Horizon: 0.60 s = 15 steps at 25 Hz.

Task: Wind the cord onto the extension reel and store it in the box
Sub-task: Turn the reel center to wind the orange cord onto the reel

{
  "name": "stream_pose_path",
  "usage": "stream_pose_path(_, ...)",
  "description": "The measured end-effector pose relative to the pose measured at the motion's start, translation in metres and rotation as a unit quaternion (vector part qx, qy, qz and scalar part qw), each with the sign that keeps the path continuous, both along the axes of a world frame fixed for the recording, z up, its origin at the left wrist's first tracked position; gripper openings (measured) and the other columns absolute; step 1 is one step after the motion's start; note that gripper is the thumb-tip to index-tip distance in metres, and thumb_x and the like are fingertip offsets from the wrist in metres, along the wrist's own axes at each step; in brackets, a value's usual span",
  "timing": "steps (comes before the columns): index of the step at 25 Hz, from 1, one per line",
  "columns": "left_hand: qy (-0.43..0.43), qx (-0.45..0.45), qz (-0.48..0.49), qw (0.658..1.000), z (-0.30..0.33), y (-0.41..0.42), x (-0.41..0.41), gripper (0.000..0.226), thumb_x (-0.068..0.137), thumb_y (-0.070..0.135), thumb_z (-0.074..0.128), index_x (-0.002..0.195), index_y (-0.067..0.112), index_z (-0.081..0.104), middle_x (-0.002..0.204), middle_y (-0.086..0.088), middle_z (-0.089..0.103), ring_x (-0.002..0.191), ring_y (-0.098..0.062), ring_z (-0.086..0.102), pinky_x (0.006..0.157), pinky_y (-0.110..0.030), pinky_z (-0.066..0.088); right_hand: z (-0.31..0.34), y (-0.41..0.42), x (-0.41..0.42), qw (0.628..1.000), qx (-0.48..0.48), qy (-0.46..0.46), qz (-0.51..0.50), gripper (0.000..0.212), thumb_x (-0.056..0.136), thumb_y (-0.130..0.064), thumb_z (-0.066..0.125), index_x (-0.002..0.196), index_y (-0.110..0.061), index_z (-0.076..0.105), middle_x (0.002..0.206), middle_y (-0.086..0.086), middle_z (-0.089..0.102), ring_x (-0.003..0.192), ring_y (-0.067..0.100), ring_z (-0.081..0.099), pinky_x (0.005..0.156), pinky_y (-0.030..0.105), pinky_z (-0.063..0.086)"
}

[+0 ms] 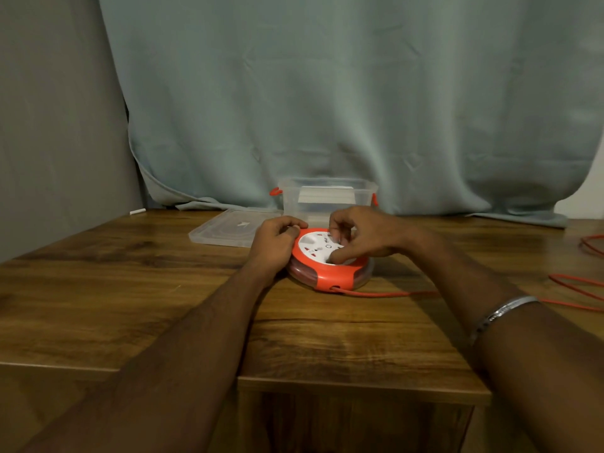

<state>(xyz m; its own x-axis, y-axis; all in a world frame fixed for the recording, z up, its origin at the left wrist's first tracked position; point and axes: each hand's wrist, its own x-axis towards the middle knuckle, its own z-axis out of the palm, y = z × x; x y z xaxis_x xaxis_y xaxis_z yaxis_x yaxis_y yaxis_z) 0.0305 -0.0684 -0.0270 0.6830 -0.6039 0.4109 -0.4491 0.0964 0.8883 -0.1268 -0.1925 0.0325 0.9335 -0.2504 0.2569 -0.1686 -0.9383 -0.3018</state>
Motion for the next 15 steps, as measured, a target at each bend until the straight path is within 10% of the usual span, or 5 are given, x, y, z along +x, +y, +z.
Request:
stream_pose_path(8, -0.010, 0.005, -0.007, 1.000, 0.000, 0.000, -0.001, 0.025, 0.103, 0.014, 0.049, 0.108, 0.016, 0.073, 0.113, -0.007, 0.072, 0.101, -0.022, 0.069, 0.086, -0.041, 0.061, -0.005, 0.018, 0.011, 0.991, -0.082, -0.006, -0.106, 0.059, 0.073, -0.065, 0.073, 0.049, -0.016, 0.052, 0.040, -0.010, 0.050, 0.049, 0.011, 0.048, 0.056, 0.032, 0.037)
stream_pose_path(15, -0.009, 0.004, -0.019, 1.000, 0.000, 0.001, 0.000, 0.026, 0.101, 0.012, 0.050, 0.105, 0.016, 0.075, 0.105, -0.006, 0.074, 0.096, -0.022, 0.070, 0.085, -0.042, 0.061, 0.001, 0.014, 0.007, 0.998, -0.040, -0.038, -0.014, 0.029, 0.081, -0.032, 0.079, 0.060, -0.018, 0.063, 0.059, -0.005, 0.062, 0.057, 0.009, 0.057, 0.060, 0.036, 0.049)
